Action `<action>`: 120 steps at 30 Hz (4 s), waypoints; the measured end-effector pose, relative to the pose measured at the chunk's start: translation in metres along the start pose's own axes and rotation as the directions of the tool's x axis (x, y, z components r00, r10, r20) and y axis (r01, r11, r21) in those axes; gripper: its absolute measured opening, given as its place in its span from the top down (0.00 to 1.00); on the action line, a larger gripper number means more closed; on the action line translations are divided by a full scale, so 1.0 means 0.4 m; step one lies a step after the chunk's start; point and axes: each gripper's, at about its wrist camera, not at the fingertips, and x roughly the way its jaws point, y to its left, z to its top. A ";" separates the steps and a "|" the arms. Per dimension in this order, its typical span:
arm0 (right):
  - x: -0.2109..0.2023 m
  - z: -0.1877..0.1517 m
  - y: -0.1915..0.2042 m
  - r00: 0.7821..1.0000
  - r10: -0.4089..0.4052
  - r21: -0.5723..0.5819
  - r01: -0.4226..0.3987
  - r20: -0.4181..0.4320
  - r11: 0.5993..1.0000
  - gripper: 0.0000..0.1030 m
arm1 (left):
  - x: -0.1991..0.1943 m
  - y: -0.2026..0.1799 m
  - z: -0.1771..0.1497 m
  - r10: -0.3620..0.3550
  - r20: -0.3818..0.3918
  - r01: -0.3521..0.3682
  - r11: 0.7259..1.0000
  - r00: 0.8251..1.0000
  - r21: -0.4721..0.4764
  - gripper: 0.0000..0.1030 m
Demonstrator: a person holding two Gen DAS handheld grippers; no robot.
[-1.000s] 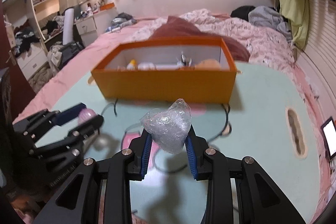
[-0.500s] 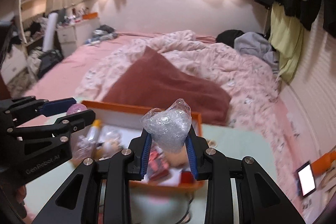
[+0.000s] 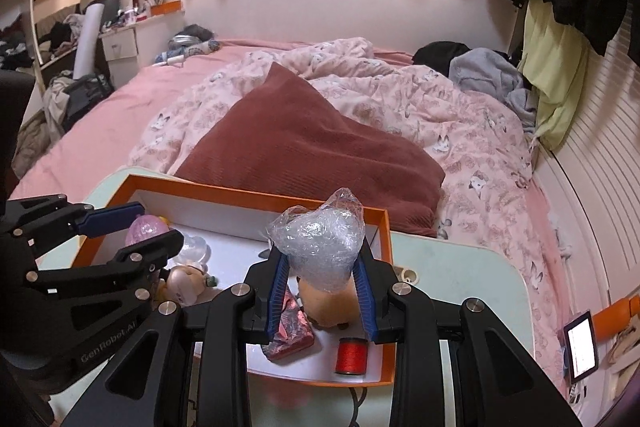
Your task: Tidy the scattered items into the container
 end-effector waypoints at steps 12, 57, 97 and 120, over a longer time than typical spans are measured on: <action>-0.019 -0.007 0.008 0.999 -0.029 0.007 0.029 0.024 1.000 0.38 | -0.029 0.033 -0.015 0.040 0.039 -0.039 0.999 0.998 -0.012 0.33; -0.076 -0.363 0.056 0.979 0.008 0.129 0.019 -0.206 0.992 0.00 | -0.066 0.019 -0.365 0.050 0.010 -0.048 0.991 0.999 -0.125 0.06; -0.082 -0.352 0.059 0.978 0.008 0.129 0.020 -0.207 0.991 0.00 | -0.055 0.016 -0.360 0.062 0.003 -0.061 0.988 0.998 -0.143 0.00; -0.085 -0.351 0.060 0.978 0.007 0.129 0.021 -0.208 0.991 0.00 | -0.057 0.016 -0.360 0.064 0.002 -0.063 0.988 0.998 -0.142 0.00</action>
